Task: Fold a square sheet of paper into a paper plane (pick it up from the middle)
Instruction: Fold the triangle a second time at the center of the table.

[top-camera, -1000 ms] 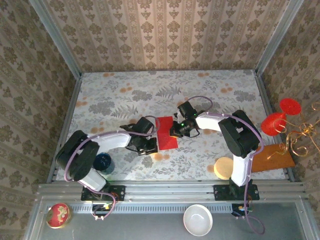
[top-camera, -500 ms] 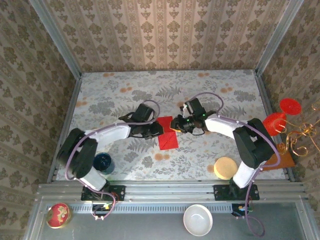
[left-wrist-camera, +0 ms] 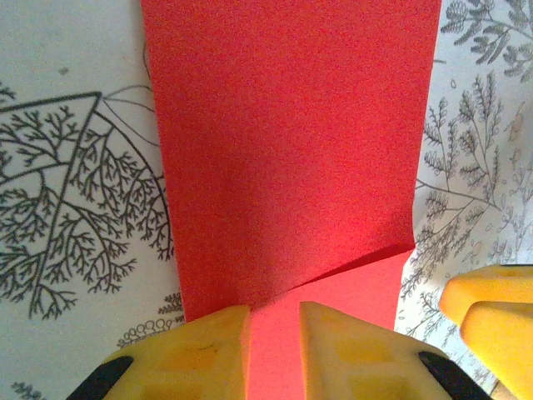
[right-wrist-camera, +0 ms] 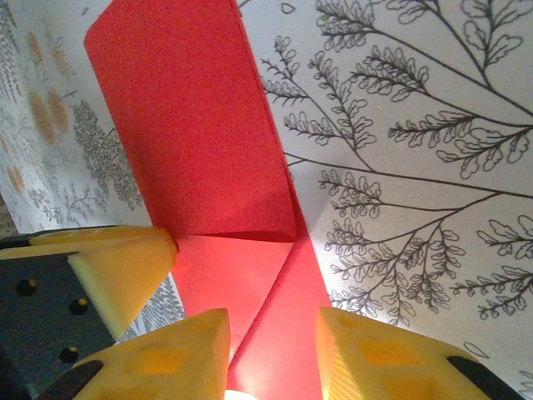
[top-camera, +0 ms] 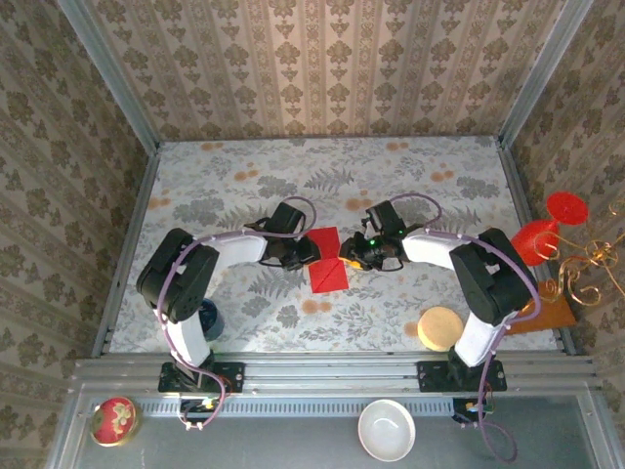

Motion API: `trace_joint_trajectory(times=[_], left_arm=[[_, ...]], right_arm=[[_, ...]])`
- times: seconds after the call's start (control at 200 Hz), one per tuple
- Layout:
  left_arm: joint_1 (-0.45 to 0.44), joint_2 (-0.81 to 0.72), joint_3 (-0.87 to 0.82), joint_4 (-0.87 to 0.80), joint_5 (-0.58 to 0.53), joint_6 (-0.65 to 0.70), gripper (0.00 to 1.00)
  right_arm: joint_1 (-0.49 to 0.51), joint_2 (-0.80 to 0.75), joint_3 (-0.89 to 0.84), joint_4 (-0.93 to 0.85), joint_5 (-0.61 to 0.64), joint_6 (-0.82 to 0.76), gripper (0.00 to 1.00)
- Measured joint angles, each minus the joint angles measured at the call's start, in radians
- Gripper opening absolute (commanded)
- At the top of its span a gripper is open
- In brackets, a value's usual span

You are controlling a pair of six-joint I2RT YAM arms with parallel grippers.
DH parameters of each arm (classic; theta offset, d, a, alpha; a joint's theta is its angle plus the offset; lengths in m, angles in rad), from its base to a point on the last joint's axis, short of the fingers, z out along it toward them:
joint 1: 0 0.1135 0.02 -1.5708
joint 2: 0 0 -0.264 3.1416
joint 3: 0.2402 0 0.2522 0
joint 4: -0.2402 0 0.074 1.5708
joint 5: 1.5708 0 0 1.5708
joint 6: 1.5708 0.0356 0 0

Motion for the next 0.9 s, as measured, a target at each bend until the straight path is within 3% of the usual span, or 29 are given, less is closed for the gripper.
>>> trace_joint_trajectory(times=[0.705, 0.9], left_arm=[[0.007, -0.021, -0.092, 0.134, 0.008, -0.078, 0.24], [0.007, -0.021, -0.093, 0.137, 0.010, -0.081, 0.24]], right_arm=[[0.051, 0.084, 0.048, 0.018, -0.011, 0.038, 0.32], [0.054, 0.098, 0.055, 0.029, -0.016, 0.046, 0.27]])
